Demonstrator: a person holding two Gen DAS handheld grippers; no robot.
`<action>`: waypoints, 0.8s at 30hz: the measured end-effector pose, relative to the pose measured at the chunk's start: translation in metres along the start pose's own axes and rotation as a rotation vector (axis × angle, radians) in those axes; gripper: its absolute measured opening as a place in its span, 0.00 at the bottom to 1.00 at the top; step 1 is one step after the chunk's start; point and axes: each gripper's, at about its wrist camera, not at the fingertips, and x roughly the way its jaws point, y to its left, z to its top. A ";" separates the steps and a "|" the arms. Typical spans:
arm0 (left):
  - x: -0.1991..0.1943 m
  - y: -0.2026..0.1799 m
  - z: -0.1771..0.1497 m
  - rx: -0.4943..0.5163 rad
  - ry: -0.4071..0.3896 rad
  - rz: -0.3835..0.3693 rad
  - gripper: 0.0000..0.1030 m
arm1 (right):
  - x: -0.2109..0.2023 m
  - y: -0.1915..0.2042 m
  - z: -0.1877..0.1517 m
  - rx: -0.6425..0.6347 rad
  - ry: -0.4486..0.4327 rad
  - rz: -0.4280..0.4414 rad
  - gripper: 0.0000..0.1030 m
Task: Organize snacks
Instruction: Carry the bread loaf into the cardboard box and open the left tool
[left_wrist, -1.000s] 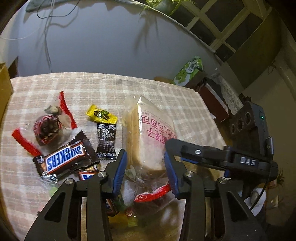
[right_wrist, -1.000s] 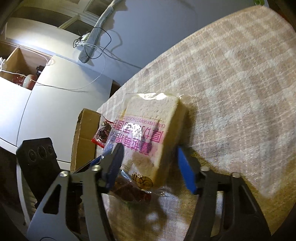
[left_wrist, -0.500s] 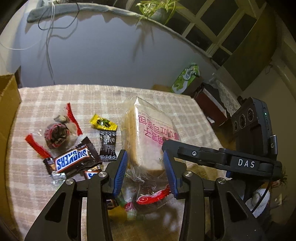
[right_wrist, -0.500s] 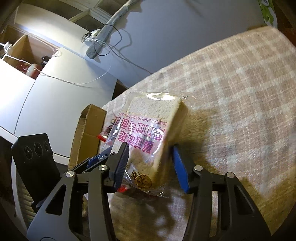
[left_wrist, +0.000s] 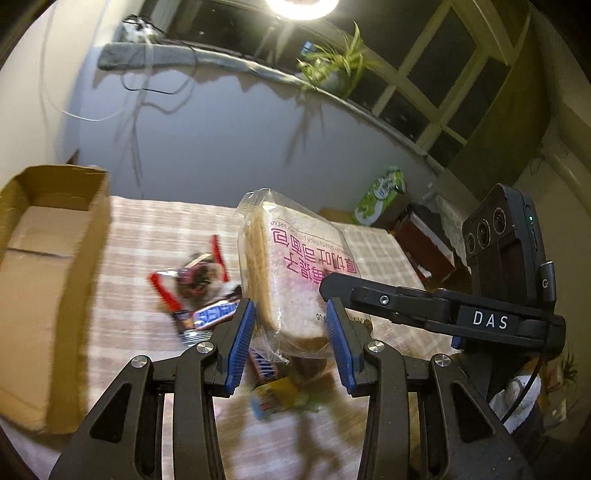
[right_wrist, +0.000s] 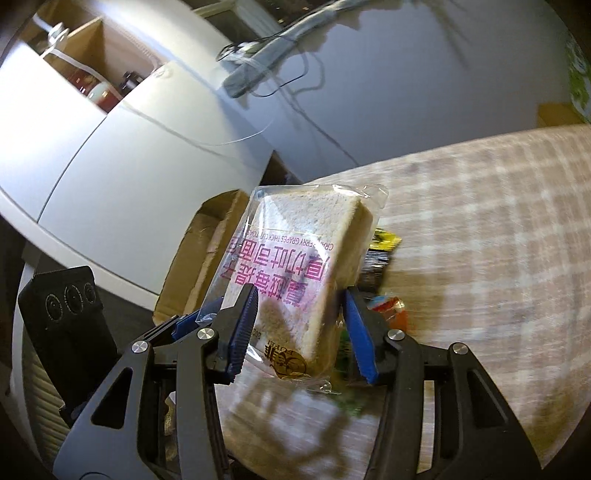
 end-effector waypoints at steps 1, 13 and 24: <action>-0.007 0.006 -0.001 -0.009 -0.012 0.007 0.37 | 0.002 0.006 0.000 -0.012 0.003 0.003 0.49; -0.068 0.059 -0.012 -0.108 -0.114 0.099 0.37 | 0.055 0.090 -0.001 -0.159 0.072 0.054 0.49; -0.100 0.111 -0.024 -0.207 -0.170 0.174 0.37 | 0.111 0.146 -0.004 -0.253 0.149 0.088 0.49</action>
